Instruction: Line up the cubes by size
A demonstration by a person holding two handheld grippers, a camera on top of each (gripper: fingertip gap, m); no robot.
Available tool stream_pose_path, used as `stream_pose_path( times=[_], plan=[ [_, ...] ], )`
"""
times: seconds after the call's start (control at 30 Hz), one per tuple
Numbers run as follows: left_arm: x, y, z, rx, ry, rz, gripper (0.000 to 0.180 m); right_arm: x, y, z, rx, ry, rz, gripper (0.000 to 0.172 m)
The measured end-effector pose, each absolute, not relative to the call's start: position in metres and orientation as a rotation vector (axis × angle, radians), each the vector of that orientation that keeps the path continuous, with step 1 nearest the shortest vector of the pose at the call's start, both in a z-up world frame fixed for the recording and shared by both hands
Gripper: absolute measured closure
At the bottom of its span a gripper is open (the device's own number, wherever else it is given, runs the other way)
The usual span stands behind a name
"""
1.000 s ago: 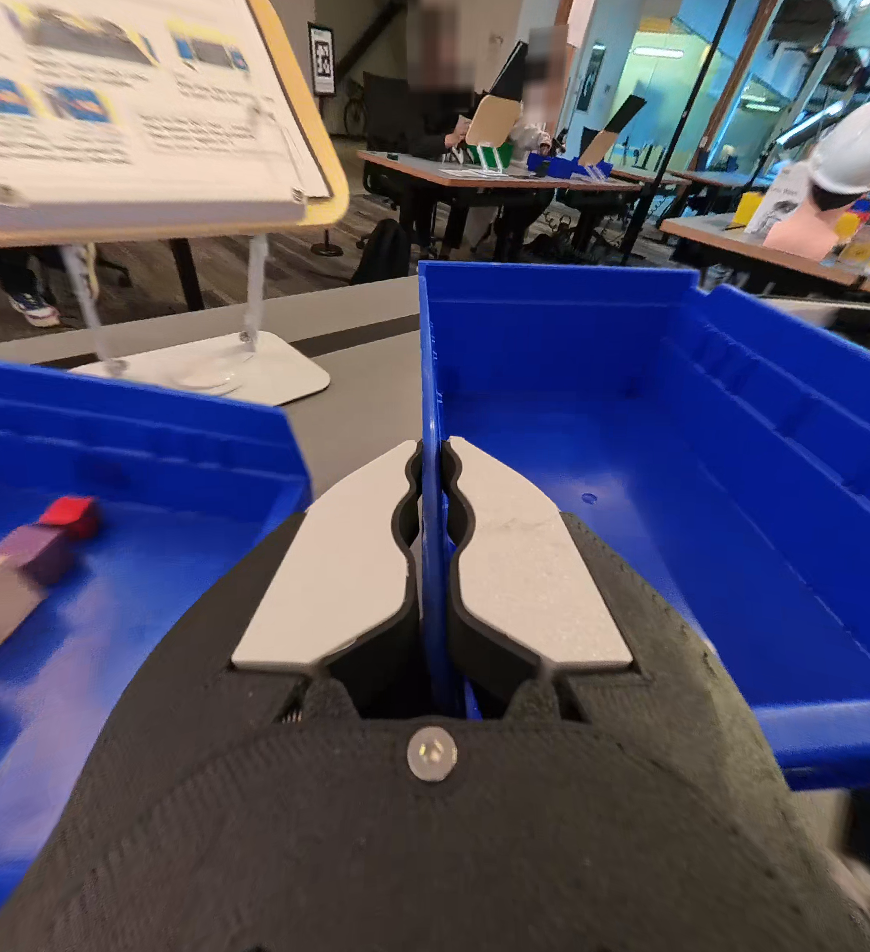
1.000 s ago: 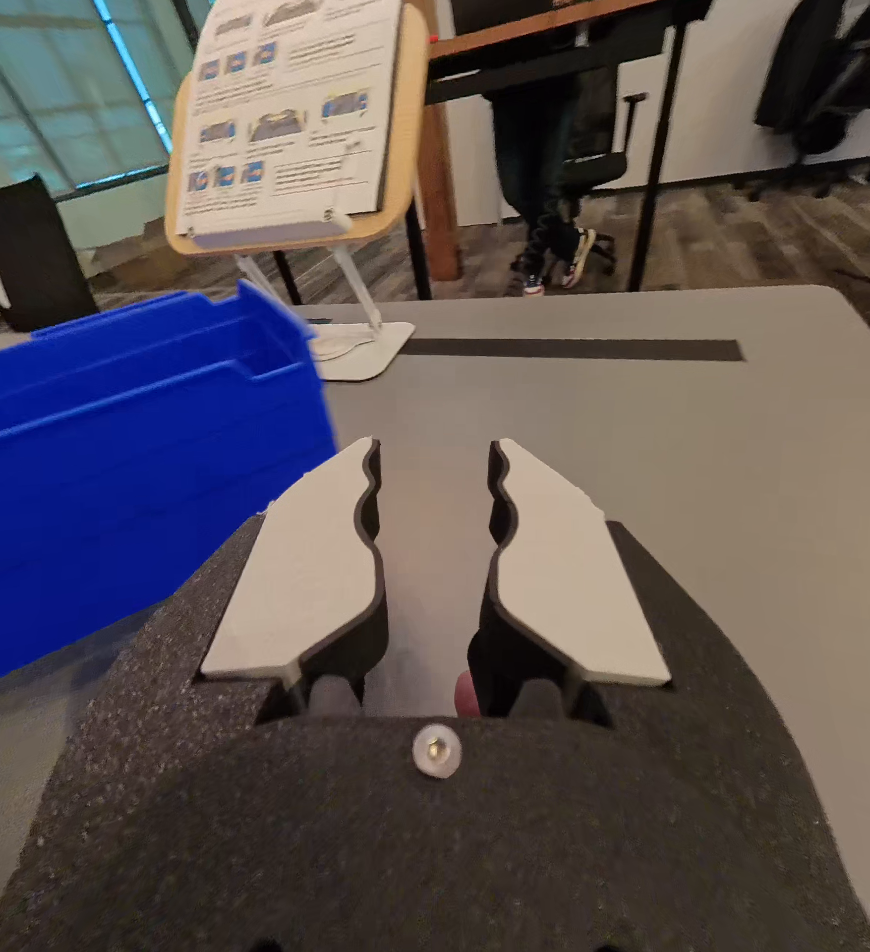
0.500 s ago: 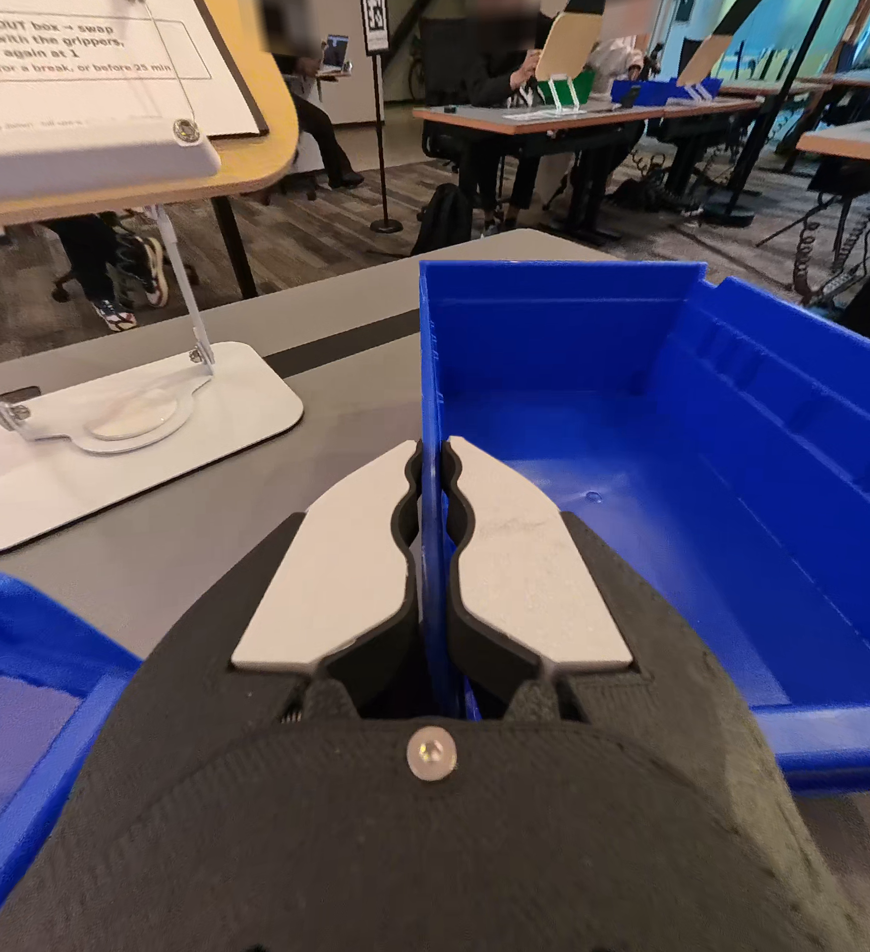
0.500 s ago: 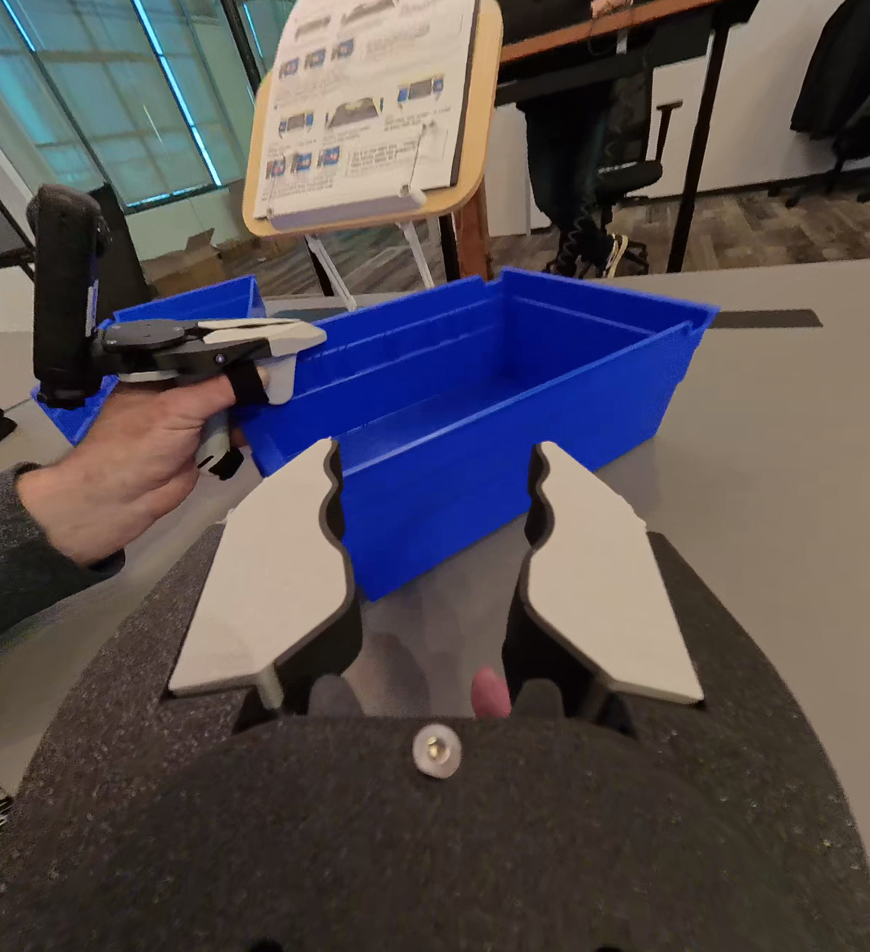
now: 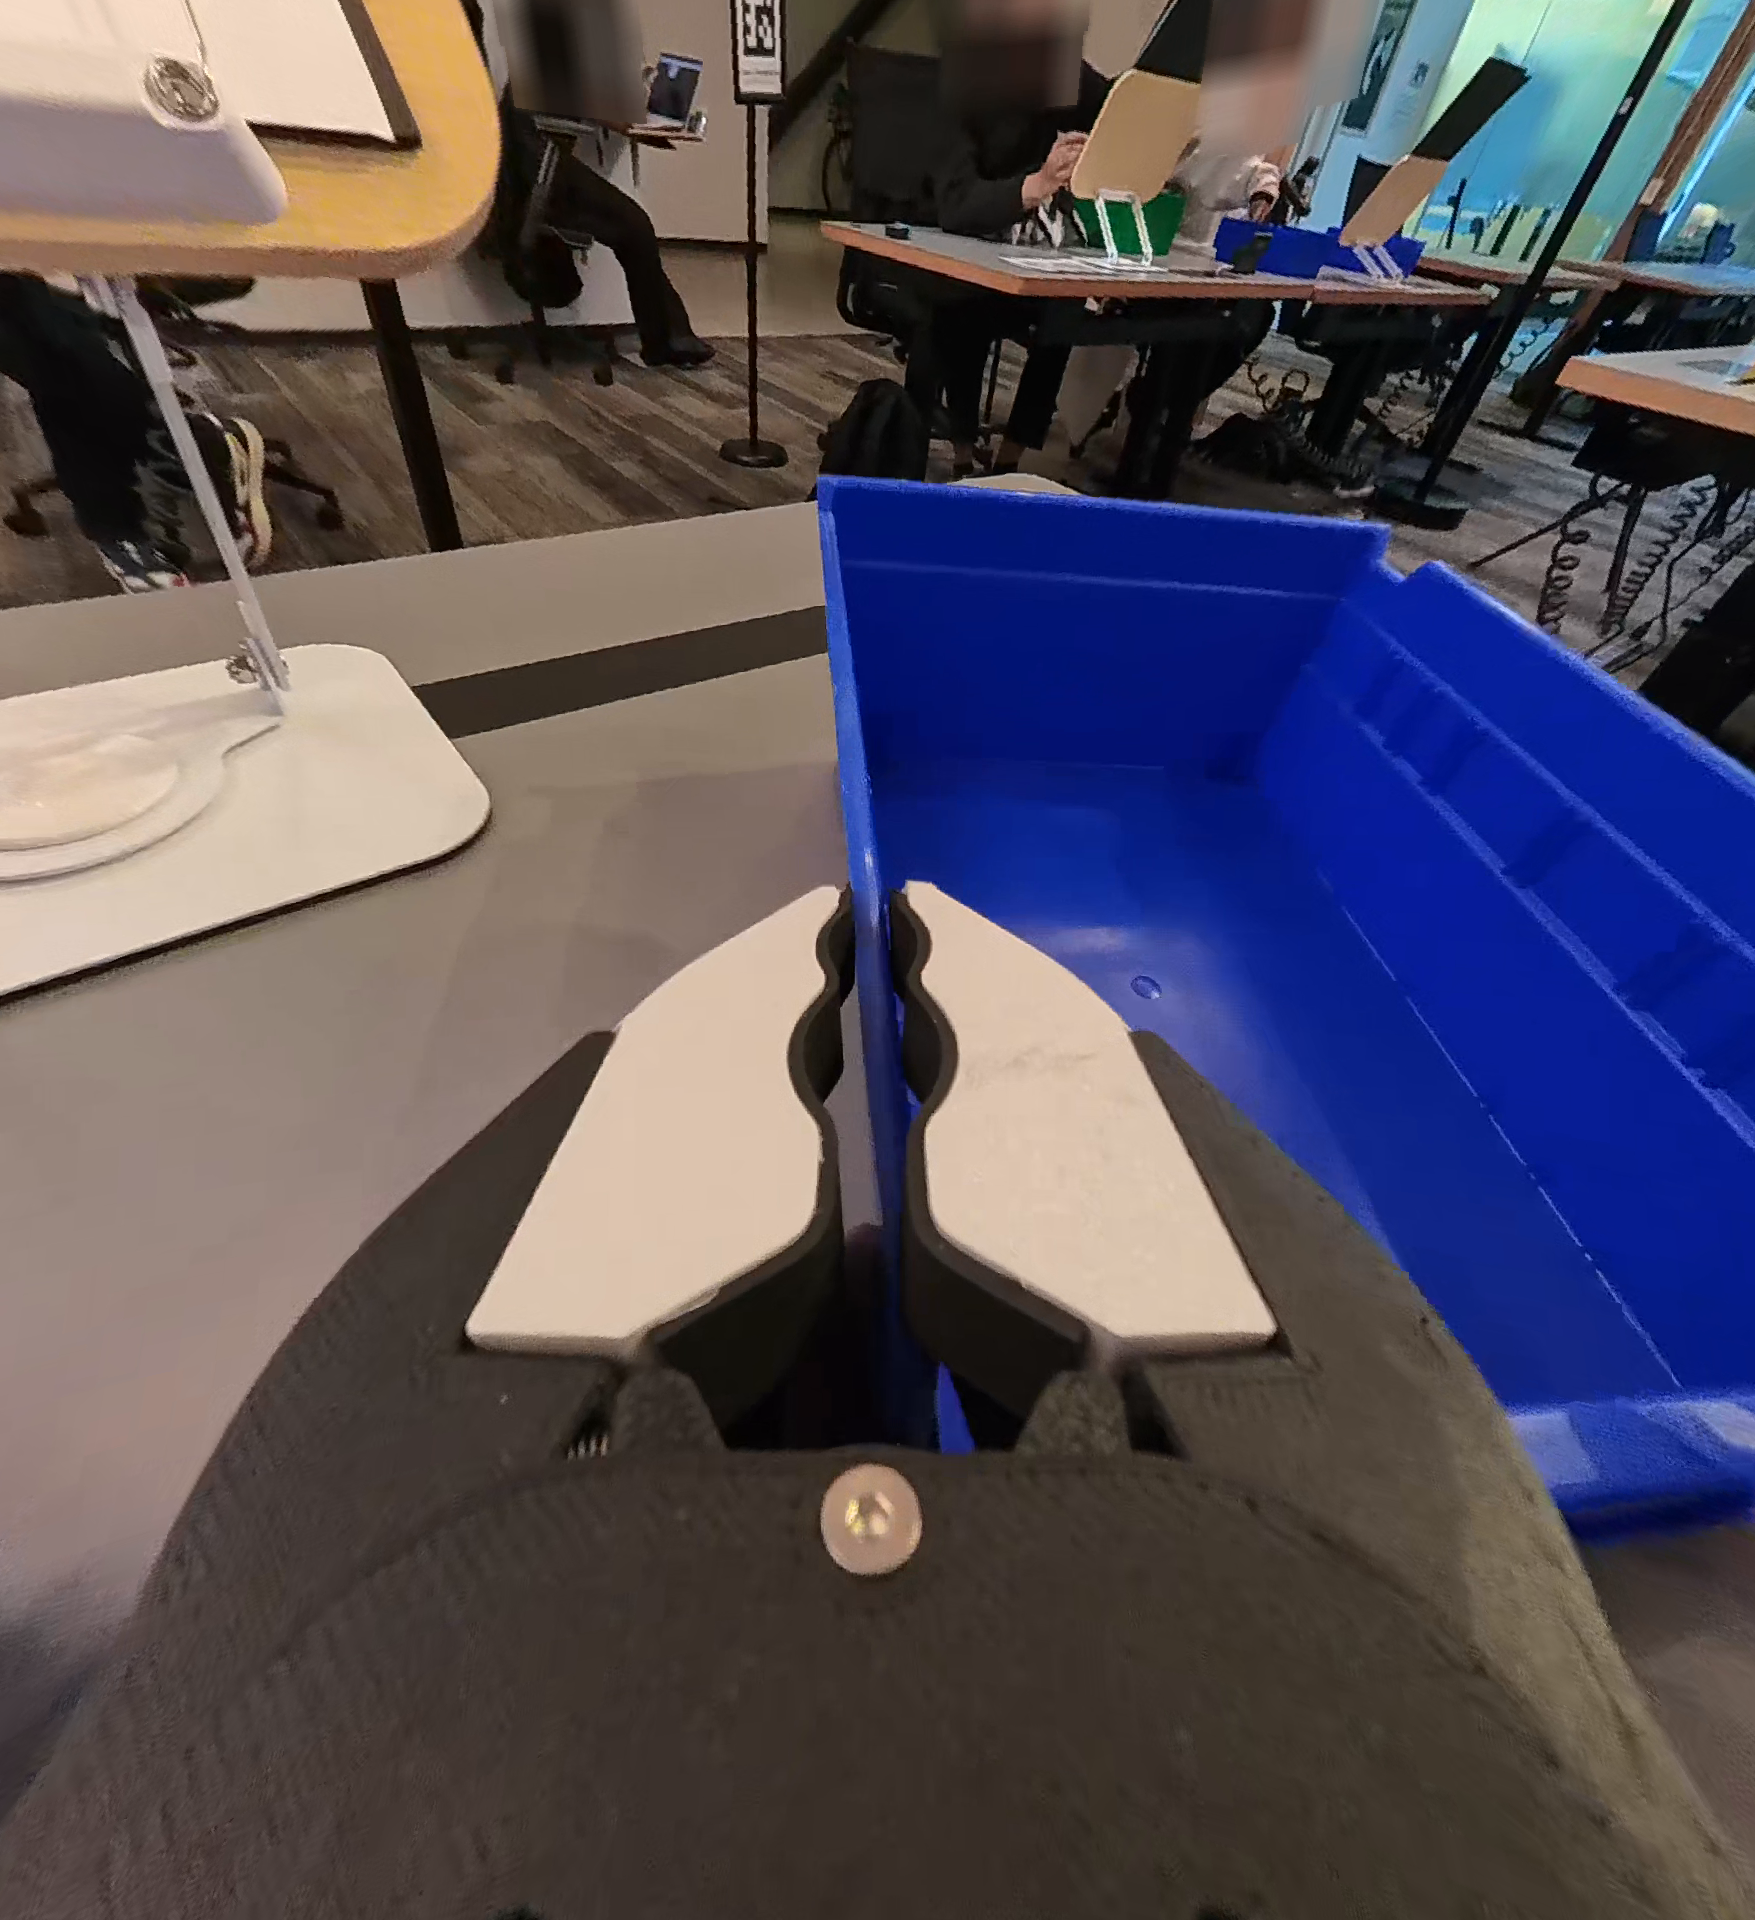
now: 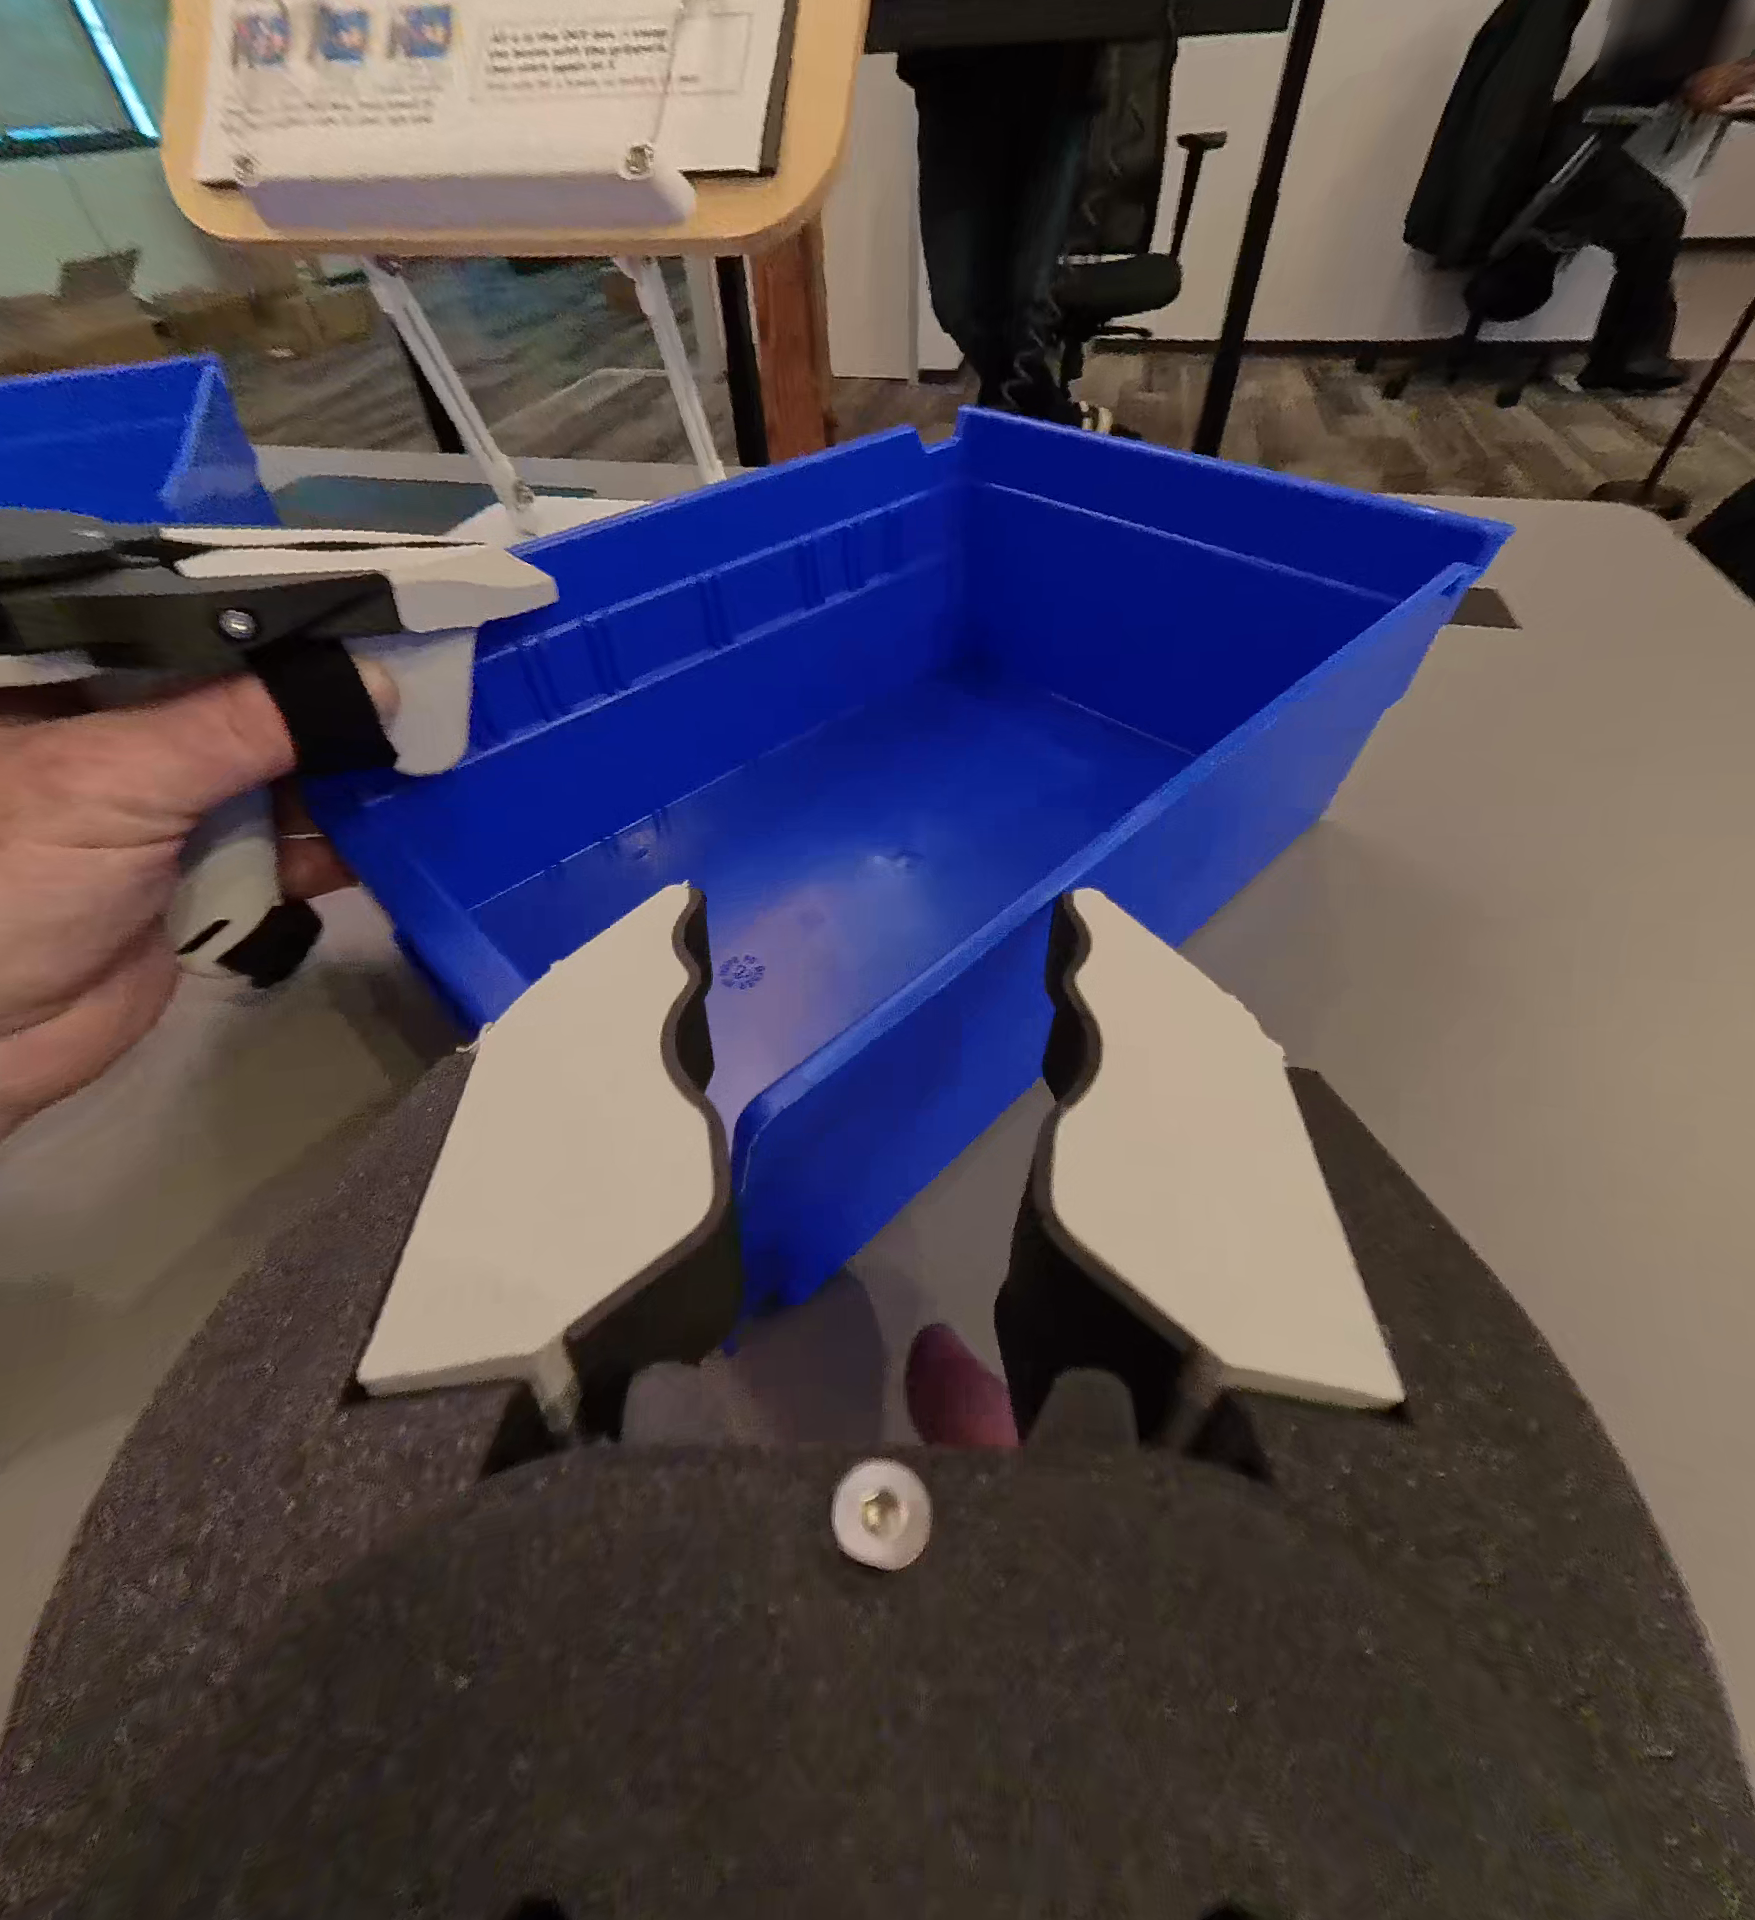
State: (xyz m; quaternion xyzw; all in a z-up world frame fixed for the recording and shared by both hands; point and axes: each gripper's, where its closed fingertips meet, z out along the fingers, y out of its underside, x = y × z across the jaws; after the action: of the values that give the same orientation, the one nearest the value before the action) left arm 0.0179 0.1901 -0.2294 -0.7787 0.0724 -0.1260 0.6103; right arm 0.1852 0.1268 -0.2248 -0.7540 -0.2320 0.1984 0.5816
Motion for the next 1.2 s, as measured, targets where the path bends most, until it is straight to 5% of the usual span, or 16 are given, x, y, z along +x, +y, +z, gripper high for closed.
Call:
stream_pose_path(
  times=[0.67,1.2],
  plan=[
    [0.072,0.207,-0.221,-1.758,0.119,-0.591,0.131,0.235,0.234,-0.234,-1.812,-0.513,0.27,0.144],
    [0.112,0.269,-0.214,-1.697,0.047,-0.72,0.108,0.265,0.344,-0.237,-1.842,-0.521,0.145,0.15]
  ],
)
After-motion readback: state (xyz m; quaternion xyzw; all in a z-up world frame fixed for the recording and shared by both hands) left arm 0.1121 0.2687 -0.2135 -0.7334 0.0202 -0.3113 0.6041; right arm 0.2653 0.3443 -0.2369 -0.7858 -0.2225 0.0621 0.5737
